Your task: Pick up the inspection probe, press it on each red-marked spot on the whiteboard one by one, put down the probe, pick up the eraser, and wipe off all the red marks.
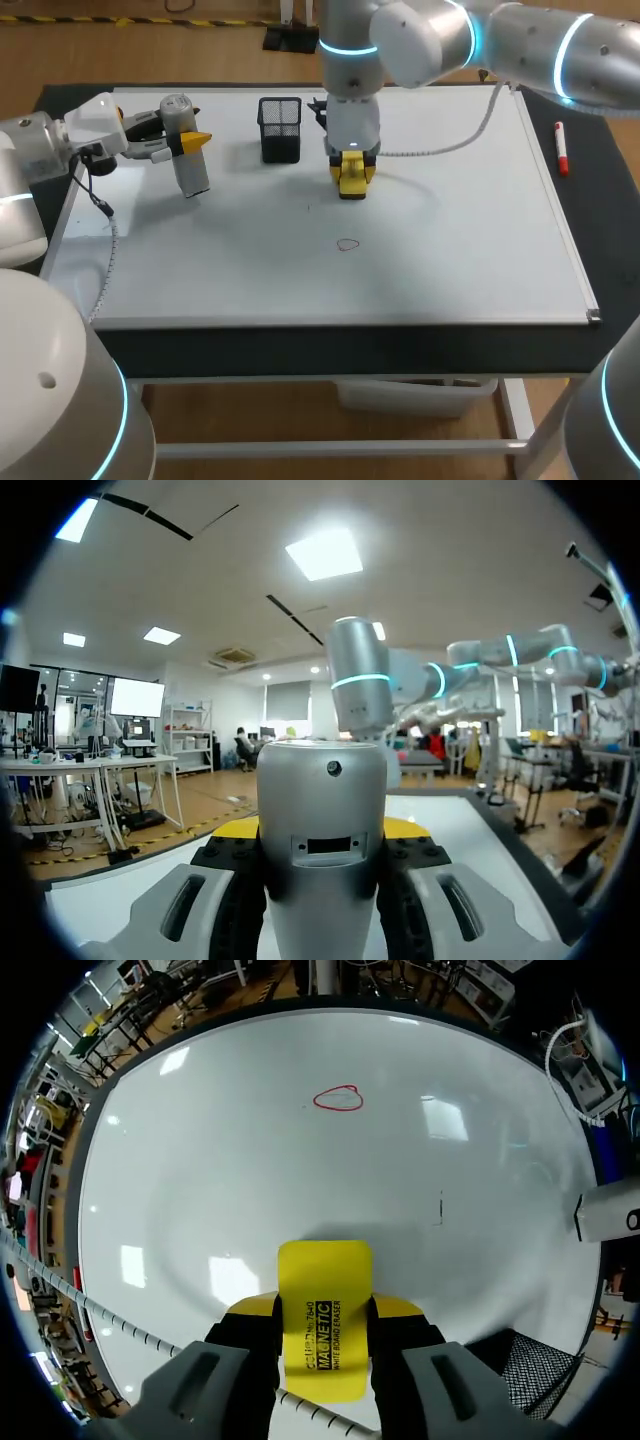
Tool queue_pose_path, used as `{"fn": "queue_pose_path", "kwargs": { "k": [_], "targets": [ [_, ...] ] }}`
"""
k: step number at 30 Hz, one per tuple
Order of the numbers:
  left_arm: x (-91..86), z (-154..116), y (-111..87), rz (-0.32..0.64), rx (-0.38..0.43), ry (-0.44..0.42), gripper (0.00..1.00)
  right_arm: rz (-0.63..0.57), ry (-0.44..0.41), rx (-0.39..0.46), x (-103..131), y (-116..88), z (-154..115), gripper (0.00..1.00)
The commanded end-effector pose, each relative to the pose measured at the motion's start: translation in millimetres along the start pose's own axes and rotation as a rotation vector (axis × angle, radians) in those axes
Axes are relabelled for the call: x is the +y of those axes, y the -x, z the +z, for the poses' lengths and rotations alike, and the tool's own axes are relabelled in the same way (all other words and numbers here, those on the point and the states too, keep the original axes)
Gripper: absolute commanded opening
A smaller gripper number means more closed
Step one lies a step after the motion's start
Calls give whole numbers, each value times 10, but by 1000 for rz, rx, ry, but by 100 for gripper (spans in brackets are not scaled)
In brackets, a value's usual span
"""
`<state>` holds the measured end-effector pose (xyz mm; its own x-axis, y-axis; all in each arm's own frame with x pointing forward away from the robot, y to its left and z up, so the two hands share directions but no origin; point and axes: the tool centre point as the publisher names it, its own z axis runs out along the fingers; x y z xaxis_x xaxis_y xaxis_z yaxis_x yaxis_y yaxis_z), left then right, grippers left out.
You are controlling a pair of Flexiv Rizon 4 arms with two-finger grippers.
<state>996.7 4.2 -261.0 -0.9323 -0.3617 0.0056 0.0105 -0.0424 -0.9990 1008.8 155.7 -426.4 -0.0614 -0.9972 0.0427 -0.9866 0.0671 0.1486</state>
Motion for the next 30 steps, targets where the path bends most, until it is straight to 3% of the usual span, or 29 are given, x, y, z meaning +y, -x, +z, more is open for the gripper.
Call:
{"fn": "queue_pose_path", "kwargs": {
  "k": [1,25,30],
  "targets": [
    [-18,3,0,-1,0,3,0,6,-9,-6,30,-110,8,0],
    [-18,3,0,-1,0,3,0,72,-23,-1,-8,-412,-69,0],
    [-18,3,0,-1,0,3,0,104,-45,-28,-20,-539,-232,0]
  ]
}}
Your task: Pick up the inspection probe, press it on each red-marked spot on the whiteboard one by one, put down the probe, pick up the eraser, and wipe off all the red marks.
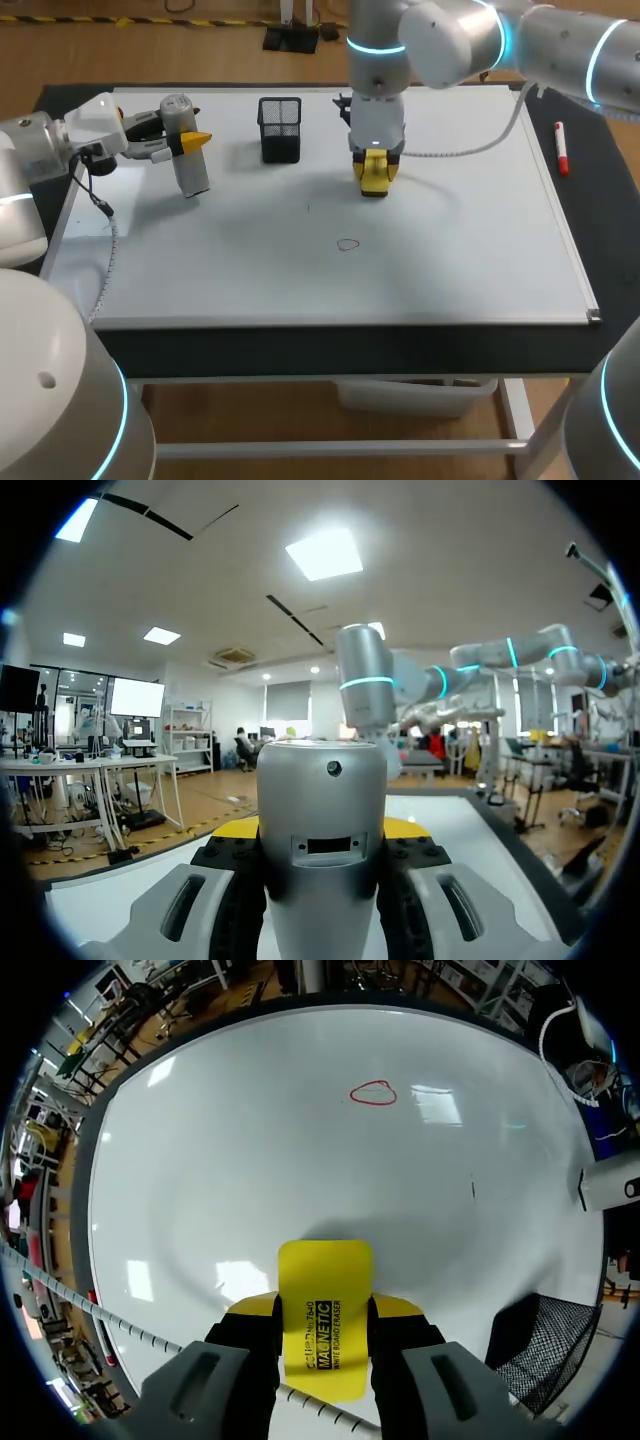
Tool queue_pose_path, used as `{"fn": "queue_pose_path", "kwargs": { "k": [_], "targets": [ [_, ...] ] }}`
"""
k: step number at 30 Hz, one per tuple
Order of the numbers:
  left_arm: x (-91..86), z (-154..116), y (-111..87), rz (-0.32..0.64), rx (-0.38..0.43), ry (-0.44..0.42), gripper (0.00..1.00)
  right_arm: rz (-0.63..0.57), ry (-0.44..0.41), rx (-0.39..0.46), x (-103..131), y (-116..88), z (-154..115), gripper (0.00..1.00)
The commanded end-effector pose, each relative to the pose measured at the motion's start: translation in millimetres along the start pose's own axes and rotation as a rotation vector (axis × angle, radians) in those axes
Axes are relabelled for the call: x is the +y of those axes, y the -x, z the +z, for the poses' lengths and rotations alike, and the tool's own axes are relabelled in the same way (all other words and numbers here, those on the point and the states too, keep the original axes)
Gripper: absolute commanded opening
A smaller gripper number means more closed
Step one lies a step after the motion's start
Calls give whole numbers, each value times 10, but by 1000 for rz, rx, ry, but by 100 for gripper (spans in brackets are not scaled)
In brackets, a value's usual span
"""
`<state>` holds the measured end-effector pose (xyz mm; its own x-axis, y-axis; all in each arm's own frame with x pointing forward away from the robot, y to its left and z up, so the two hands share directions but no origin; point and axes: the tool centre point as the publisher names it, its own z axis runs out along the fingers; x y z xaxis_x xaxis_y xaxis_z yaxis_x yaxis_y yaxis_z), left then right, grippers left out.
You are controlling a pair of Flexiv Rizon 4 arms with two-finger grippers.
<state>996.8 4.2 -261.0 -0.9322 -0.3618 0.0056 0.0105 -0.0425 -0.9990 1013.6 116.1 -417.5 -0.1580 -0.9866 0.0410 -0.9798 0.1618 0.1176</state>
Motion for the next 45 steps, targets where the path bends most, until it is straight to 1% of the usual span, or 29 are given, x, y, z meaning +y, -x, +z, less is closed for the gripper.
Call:
{"fn": "queue_pose_path", "kwargs": {
  "k": [1,6,11,16,18,20,23,29,36,42,45],
  "targets": [
    [-19,2,0,-1,0,3,0,15,-21,-15,5,-192,-198,0],
    [-19,2,0,-1,0,3,0,76,-41,-18,-94,-474,-364,0],
    [-19,2,0,-1,0,3,0,145,-50,-38,-180,-766,-446,0],
    [-19,2,0,-1,0,3,0,207,-60,-34,-250,-1032,-516,0],
    [-19,2,0,-1,0,3,0,218,-61,-34,-263,-1096,-524,0],
    [-19,2,0,-1,0,3,0,220,-61,-34,-258,-1096,-524,0],
    [-19,2,0,-1,0,3,0,204,-59,-34,-243,-1014,-501,0],
    [-19,2,0,-1,0,3,0,112,-47,-23,-213,-613,-413,0],
    [-19,2,0,-1,0,3,0,32,-37,-16,-172,-221,-355,0],
    [-19,2,0,-1,0,3,0,-17,-33,-18,-140,30,-336,0],
    [-19,2,0,-1,0,3,0,-34,-33,-25,-123,124,-326,0]
  ]
}}
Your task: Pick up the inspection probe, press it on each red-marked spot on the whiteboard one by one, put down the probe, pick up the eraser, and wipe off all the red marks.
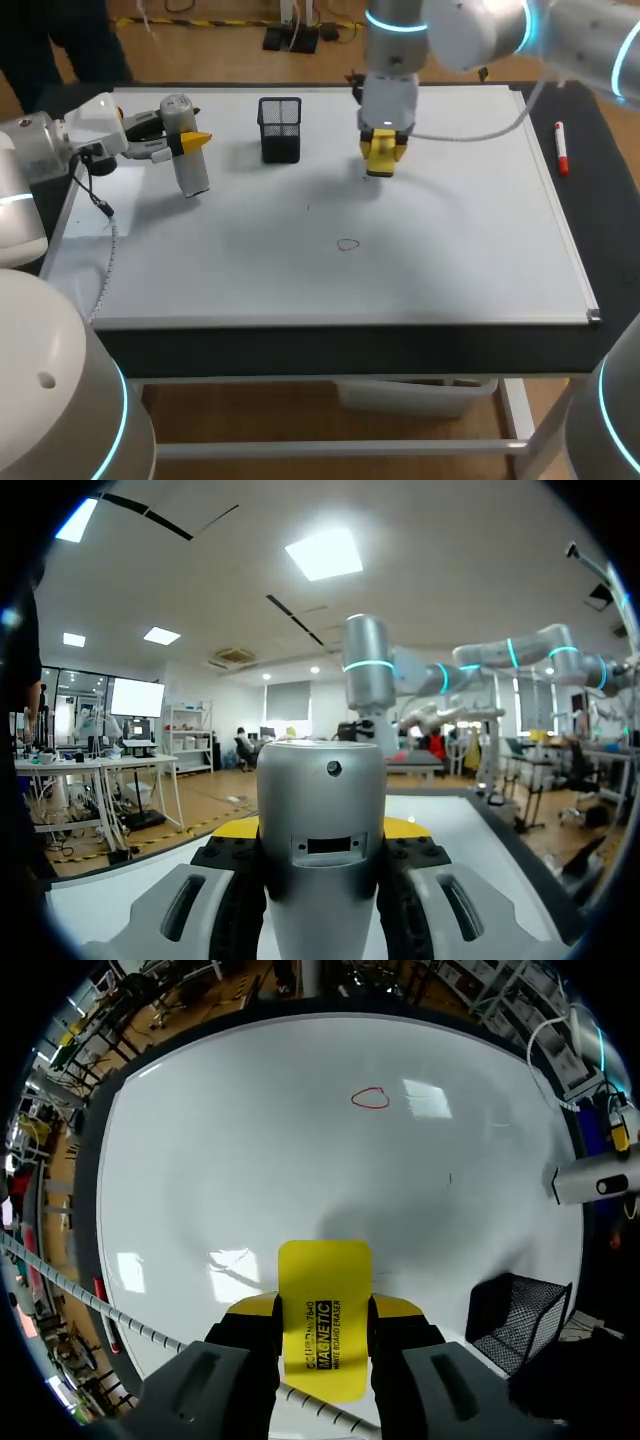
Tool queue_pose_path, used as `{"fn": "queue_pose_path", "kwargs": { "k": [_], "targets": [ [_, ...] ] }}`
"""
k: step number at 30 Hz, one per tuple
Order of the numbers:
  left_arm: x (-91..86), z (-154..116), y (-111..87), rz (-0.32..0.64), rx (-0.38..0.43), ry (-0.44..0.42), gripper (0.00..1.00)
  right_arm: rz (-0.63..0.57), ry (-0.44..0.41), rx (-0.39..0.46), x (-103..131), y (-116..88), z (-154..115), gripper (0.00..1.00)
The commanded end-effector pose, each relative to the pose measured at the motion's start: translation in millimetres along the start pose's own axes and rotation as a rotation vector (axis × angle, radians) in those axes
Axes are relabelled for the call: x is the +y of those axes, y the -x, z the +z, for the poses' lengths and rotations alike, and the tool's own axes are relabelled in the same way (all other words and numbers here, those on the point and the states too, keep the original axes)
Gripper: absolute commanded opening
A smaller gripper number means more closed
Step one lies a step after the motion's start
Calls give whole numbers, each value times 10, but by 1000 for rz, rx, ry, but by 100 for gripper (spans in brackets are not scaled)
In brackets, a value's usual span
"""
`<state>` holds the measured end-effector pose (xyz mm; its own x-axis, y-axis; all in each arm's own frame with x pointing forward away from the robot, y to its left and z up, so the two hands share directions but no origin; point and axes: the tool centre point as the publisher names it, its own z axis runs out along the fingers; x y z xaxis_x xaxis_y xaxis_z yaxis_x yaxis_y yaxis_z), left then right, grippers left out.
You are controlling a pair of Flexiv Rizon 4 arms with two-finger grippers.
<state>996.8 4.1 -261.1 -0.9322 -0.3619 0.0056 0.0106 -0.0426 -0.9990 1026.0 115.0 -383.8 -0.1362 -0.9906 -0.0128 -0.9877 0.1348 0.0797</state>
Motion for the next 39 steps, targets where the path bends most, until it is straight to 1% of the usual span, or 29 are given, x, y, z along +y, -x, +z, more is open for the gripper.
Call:
{"fn": "queue_pose_path", "kwargs": {
  "k": [1,8,21,31,39],
  "targets": [
    [-19,2,-1,-1,0,3,0,-10,7,28,-36,153,38,0],
    [-19,2,-1,-1,0,3,0,-54,22,30,18,299,154,0],
    [-19,2,-1,-1,0,3,0,-93,42,21,40,428,279,0],
    [-19,2,-1,-1,0,3,0,-105,58,28,56,445,368,0],
    [-19,2,-1,-1,0,3,0,-100,69,29,58,409,433,0]
  ]
}}
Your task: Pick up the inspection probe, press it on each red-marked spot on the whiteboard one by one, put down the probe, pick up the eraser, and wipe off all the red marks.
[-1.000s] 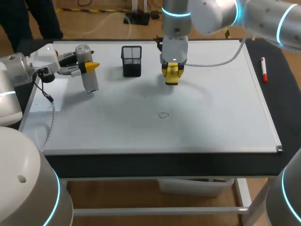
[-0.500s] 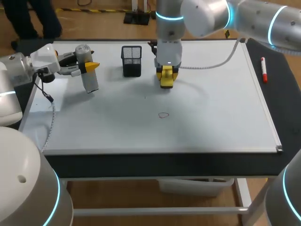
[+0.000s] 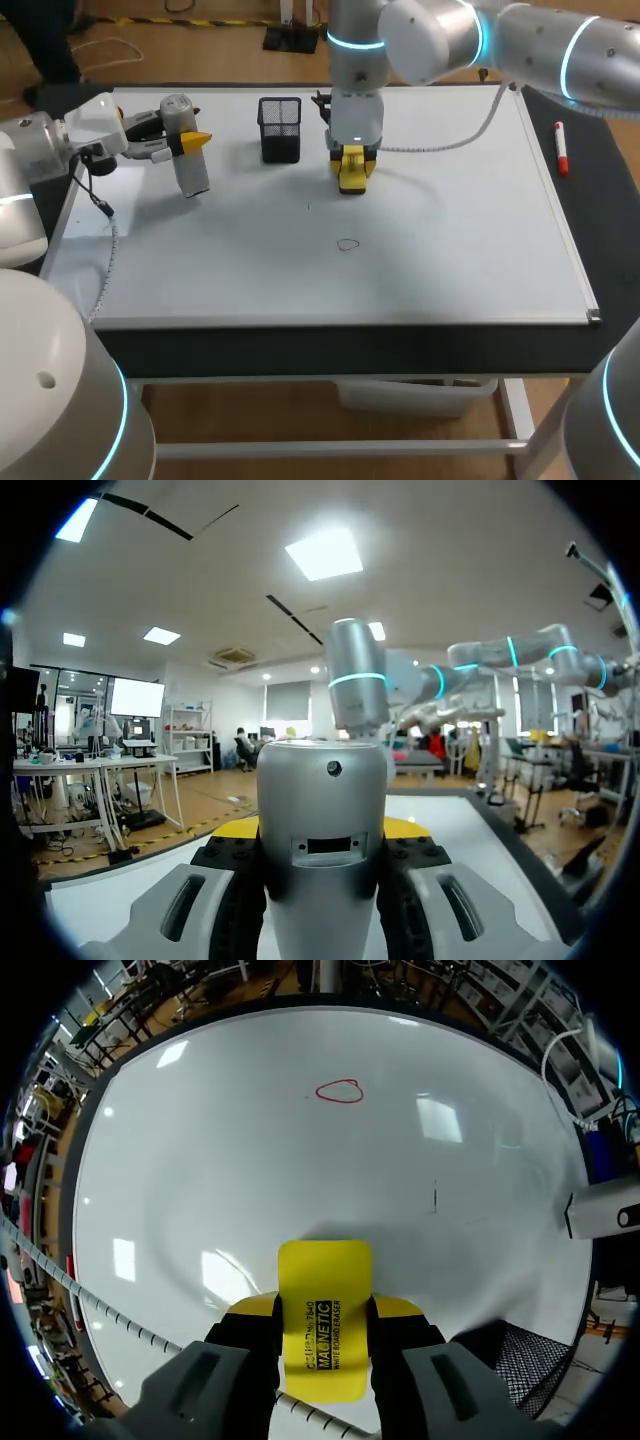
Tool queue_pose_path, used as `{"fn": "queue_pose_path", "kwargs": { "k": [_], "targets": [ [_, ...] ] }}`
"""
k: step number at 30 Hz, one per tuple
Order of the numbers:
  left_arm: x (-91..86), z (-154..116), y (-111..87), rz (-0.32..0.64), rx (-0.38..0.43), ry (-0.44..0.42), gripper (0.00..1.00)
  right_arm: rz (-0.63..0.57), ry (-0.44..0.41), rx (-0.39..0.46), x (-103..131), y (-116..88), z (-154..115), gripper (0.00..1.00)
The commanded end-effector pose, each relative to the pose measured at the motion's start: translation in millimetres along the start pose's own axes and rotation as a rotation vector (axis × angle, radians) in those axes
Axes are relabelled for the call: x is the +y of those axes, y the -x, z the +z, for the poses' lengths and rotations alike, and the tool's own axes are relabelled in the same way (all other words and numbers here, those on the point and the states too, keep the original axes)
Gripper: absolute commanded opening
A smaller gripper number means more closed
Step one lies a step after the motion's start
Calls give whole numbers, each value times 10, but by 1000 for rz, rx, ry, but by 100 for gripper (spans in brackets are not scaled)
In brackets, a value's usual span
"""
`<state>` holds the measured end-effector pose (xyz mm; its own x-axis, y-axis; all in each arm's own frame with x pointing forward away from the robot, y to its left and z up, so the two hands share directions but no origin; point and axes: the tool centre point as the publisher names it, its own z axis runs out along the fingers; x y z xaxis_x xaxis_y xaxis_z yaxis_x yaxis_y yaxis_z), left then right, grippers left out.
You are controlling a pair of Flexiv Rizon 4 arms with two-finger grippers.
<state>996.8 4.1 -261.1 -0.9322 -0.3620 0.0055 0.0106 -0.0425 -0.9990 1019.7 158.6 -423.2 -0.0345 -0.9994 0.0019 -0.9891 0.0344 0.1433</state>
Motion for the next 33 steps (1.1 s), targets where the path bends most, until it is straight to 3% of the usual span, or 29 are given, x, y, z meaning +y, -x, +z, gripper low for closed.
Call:
{"fn": "queue_pose_path", "kwargs": {
  "k": [1,33],
  "targets": [
    [-19,1,-1,-1,0,3,0,2,6,3,-33,-19,27,0],
    [-19,1,-1,-1,0,3,0,106,7,21,9,-515,60,0]
  ]
}}
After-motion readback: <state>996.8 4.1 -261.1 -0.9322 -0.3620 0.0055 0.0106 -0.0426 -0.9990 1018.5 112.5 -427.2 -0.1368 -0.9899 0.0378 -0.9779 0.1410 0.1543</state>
